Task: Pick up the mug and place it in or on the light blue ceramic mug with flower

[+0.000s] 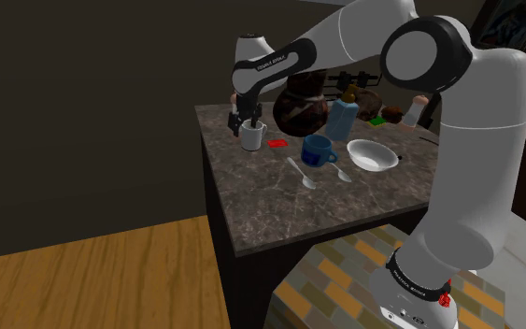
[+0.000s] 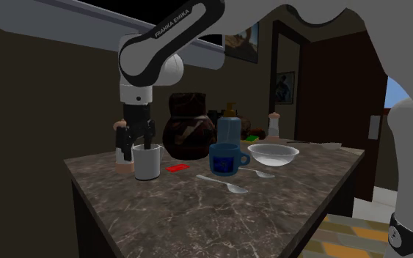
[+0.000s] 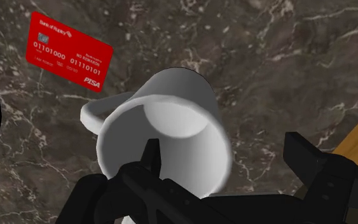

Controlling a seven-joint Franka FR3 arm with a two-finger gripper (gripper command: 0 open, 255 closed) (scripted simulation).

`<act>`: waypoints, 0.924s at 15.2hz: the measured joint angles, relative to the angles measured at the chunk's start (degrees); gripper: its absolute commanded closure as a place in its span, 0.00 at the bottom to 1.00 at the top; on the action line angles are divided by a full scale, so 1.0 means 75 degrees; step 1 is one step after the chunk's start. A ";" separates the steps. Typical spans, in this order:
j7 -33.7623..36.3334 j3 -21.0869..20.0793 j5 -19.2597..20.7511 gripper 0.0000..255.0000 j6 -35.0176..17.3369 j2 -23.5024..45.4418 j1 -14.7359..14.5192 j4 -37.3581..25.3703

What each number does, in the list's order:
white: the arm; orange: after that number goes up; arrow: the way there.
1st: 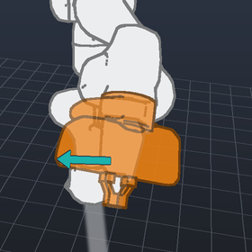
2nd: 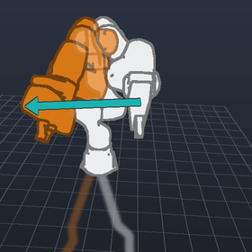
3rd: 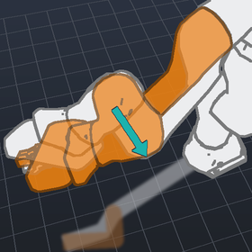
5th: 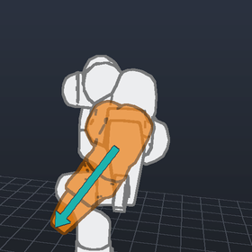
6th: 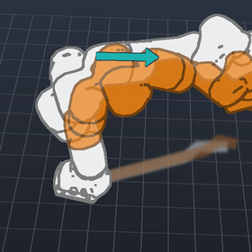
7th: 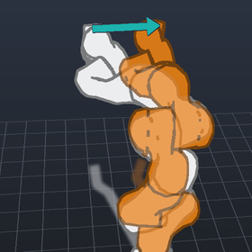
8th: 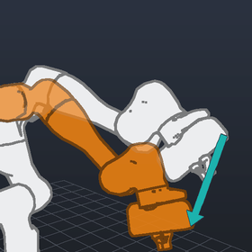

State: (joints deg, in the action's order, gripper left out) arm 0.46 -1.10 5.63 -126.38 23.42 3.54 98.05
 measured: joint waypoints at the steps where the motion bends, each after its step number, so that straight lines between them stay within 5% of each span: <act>1: -0.0002 0.0001 0.0001 0.00 -0.0019 0.0009 0.0002 0.0009; 5: -0.0004 0.0002 0.0001 0.00 -0.0035 0.0021 0.0004 0.0011; 6: -0.0004 0.0002 0.0001 1.00 -0.0035 0.0021 0.0004 0.0011; 14: -0.0004 0.0002 0.0001 1.00 -0.0035 0.0022 0.0004 0.0012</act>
State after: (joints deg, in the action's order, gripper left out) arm 0.43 -1.09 5.63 -126.64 23.59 3.57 98.14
